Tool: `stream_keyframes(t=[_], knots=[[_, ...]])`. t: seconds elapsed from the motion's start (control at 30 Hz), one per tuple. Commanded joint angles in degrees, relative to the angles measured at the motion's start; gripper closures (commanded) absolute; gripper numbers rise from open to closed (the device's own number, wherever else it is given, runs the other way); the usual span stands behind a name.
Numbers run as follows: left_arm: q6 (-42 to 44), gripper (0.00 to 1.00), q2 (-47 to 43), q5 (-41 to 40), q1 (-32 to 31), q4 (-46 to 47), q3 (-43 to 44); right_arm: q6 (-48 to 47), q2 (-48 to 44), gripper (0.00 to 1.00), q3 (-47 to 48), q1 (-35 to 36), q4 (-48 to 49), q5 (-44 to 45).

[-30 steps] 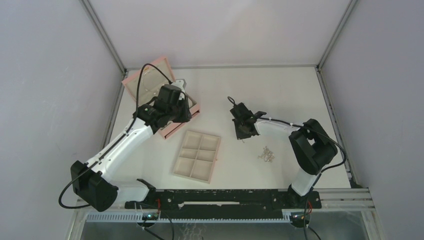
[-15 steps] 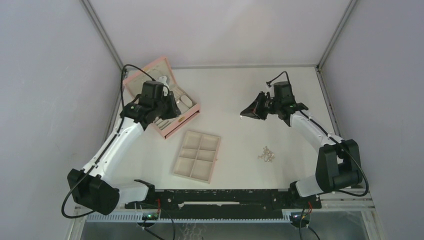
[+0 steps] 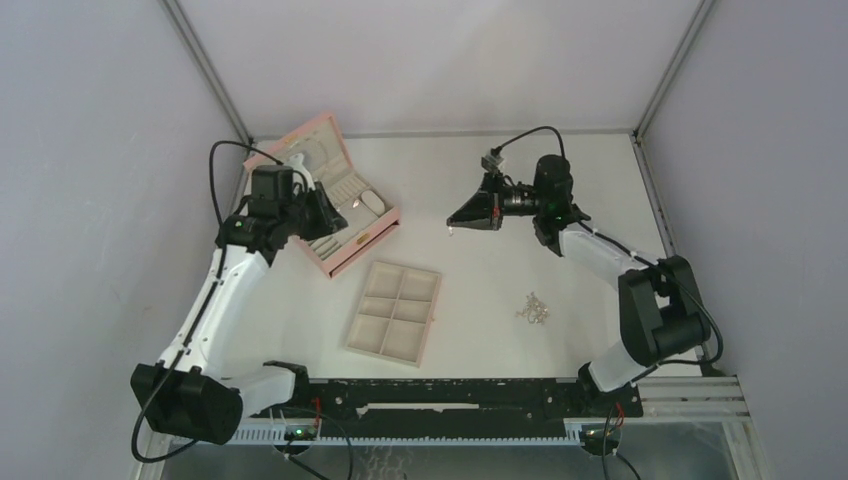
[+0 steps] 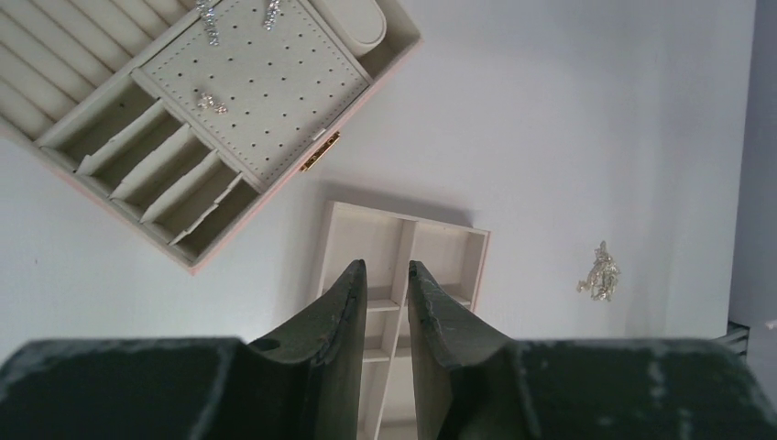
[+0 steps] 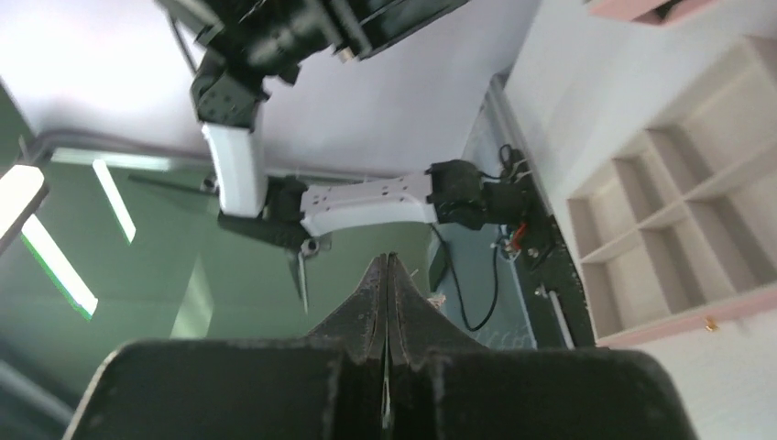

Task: Organize the mixed jewelry
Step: Pick up the jewelry from the center of the board.

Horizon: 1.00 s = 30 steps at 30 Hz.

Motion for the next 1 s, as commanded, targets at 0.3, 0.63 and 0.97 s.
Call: stream_keyframes(t=[0.3, 0.63, 0.97], knots=[[-6.12, 0.72, -5.73, -5.62, 10.01, -0.68, -5.05, 20.63, 7.32, 1.00, 5.83, 7.72, 33.63, -6.87], [-8.28, 0.72, -3.82, -10.13, 14.25, 3.30, -10.75, 3.64, 4.91, 1.00, 7.87, 7.93, 10.58, -4.09], [-9.59, 0.78, 4.02, -10.82, 14.49, 8.50, -10.02, -14.17, 1.88, 1.00, 11.77, 7.63, -16.71, 3.43]])
